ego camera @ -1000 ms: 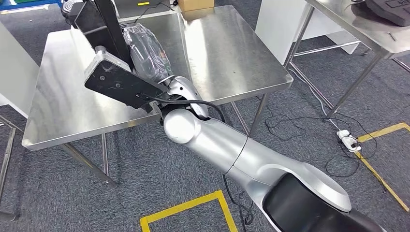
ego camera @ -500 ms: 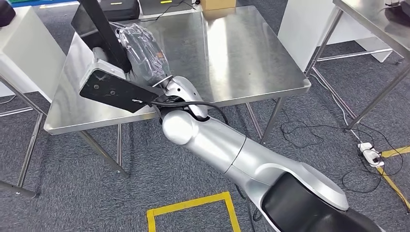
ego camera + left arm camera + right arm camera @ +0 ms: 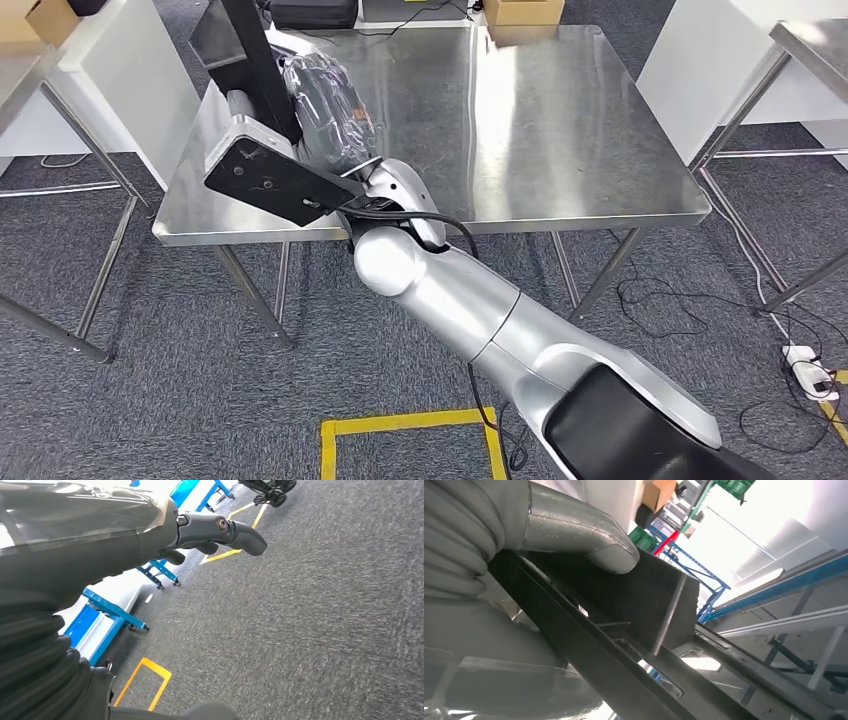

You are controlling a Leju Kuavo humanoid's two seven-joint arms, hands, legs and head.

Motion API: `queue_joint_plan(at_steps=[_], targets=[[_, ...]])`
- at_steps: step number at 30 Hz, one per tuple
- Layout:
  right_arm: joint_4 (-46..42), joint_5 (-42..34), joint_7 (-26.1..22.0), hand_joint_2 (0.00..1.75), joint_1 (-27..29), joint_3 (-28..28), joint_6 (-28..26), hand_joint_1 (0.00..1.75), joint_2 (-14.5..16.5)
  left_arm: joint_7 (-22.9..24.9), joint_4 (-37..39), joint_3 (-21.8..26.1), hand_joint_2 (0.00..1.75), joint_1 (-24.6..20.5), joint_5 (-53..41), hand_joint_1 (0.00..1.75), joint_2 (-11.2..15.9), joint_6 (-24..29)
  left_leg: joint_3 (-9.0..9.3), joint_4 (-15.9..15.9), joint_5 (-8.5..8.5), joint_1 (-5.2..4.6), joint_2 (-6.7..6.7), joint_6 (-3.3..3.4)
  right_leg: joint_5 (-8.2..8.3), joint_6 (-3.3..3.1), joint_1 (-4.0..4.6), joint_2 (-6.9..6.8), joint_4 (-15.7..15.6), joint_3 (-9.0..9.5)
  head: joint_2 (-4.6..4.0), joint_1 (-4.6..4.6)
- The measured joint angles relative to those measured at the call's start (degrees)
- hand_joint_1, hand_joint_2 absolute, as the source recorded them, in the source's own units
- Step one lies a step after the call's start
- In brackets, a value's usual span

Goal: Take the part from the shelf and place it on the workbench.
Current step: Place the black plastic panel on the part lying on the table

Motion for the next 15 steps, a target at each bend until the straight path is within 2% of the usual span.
queue_joint_plan(at_steps=[1,2,3,6,10,15], targets=[[0.0,-0.1,0.2,1.75,0.0,0.0,0.0,1.75,0.1,0.1,0.0,-0.2,1.75,0.0,0.0,0.0,0.0,0.0,-0.05,0.1,-0.06,-0.12,-0.22,-0.15,1.5,-0.09,0.02,0.15,-3.9,1.86,0.0,-0.02],[0.0,-0.3,0.6,1.75,-0.1,0.1,0.0,1.75,0.1,0.3,0.0,-0.5,1.75,0.1,0.1,0.0,0.0,0.0,-0.15,0.2,-0.13,-0.25,-0.36,-0.29,2.47,-0.29,0.02,0.29,-6.4,3.08,0.0,-0.02],[0.0,-0.3,1.3,1.75,-0.2,0.3,0.0,1.75,0.2,0.4,0.0,-0.7,1.75,0.1,0.3,0.0,0.0,0.0,-0.27,0.3,-0.22,-0.36,-0.44,-0.25,2.89,-0.51,0.01,0.4,-7.5,3.57,0.0,-0.03],[0.0,1.7,4.1,1.75,-1.5,1.7,0.0,1.75,0.3,0.9,0.0,-1.5,1.75,0.5,1.1,0.0,0.0,0.0,-0.3,0.4,-0.34,-0.37,-0.36,0.12,3.15,-0.61,0.1,0.49,-7.6,3.6,0.0,-0.07],[0.3,7.5,6.7,1.75,-4.0,3.3,0.0,1.75,0.3,1.8,0.2,-2.7,1.75,0.6,1.4,0.0,0.0,0.0,-0.12,0.1,-0.16,-0.22,-0.28,-0.24,3.17,-0.77,0.32,0.54,-7.6,3.57,0.0,-0.07],[0.7,8.0,7.7,1.75,-5.7,5.1,0.0,1.75,0.2,2.1,0.4,-4.0,1.75,0.7,1.4,0.0,0.0,0.0,-0.22,0.3,-0.33,-0.22,-0.23,-0.32,3.17,-0.77,0.2,0.55,-7.6,3.58,0.0,-0.08]])
